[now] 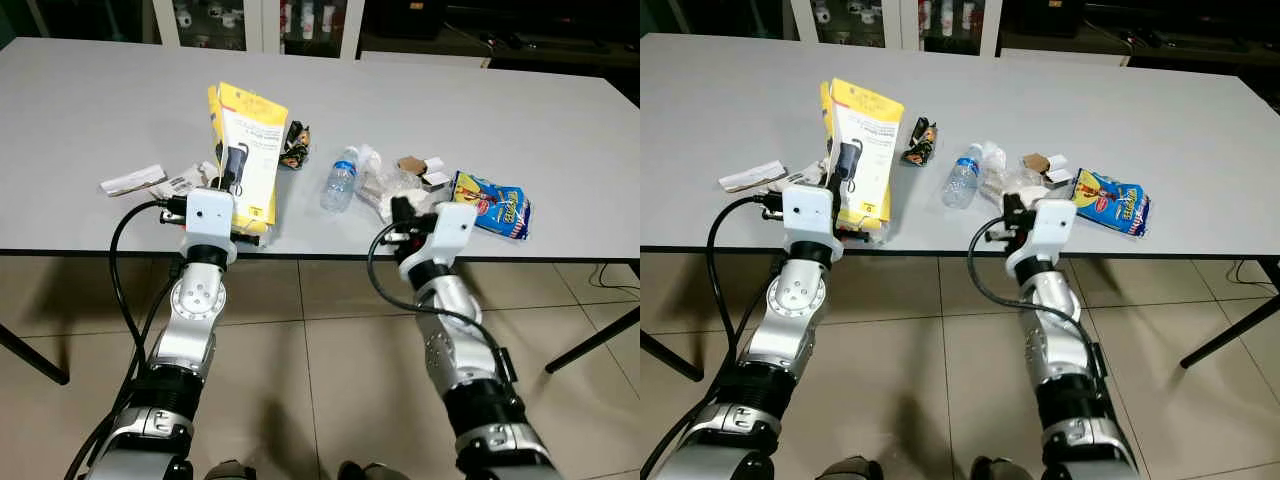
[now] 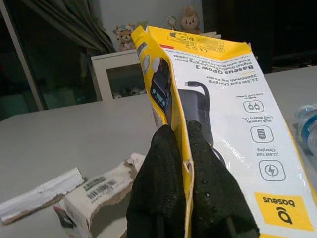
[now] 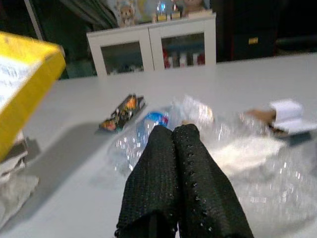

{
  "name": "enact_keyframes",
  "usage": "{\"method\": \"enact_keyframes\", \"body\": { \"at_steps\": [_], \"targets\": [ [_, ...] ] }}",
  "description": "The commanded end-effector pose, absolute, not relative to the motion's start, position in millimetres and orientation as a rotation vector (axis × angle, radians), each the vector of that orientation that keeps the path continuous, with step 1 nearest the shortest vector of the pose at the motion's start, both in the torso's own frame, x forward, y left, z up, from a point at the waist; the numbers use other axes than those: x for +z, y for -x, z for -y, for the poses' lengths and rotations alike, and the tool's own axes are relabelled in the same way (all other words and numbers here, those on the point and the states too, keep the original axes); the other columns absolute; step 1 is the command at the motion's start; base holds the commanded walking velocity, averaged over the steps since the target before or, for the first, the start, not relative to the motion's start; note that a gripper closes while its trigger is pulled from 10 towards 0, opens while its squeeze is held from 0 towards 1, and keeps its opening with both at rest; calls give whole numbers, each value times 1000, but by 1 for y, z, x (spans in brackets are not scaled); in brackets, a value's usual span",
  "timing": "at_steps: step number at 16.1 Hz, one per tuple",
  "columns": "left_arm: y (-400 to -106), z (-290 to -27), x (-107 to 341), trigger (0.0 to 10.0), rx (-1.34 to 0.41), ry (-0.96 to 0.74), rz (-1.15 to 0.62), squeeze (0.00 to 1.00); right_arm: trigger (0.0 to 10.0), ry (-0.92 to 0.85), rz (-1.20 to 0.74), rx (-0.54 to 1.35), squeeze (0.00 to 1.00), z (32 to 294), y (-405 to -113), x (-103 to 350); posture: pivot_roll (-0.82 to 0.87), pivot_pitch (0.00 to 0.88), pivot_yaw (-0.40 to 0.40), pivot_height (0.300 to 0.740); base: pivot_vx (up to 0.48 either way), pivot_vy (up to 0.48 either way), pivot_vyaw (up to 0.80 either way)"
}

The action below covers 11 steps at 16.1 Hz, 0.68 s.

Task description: Picking trash to rubbish bin

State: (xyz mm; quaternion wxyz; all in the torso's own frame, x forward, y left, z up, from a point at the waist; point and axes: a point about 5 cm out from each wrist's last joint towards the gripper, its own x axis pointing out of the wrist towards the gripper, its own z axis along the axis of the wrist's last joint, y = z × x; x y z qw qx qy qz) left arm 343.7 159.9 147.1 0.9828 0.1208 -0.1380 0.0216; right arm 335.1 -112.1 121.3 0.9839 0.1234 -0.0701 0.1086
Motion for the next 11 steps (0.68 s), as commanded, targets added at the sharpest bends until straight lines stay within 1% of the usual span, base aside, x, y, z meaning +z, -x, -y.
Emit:
{"method": "enact_keyframes", "body": {
  "at_steps": [1, 5, 11],
  "targets": [
    [-343, -158, 148, 10000, 37, -244, 274, 0, 10000, -238, 139, 219, 0, 115, -334, 122, -7, 60, -81, 740, 0, 0, 0],
    [-347, -160, 153, 10000, 63, -236, 262, 0, 10000, -240, 133, 219, 0, 115, -335, 122, -7, 70, -82, 740, 0, 0, 0],
    [-349, -158, 155, 10000, 60, -243, 258, 0, 10000, -237, 122, 218, 0, 115, -334, 121, -8, 75, -81, 740, 311, 0, 0]
  ]
}}
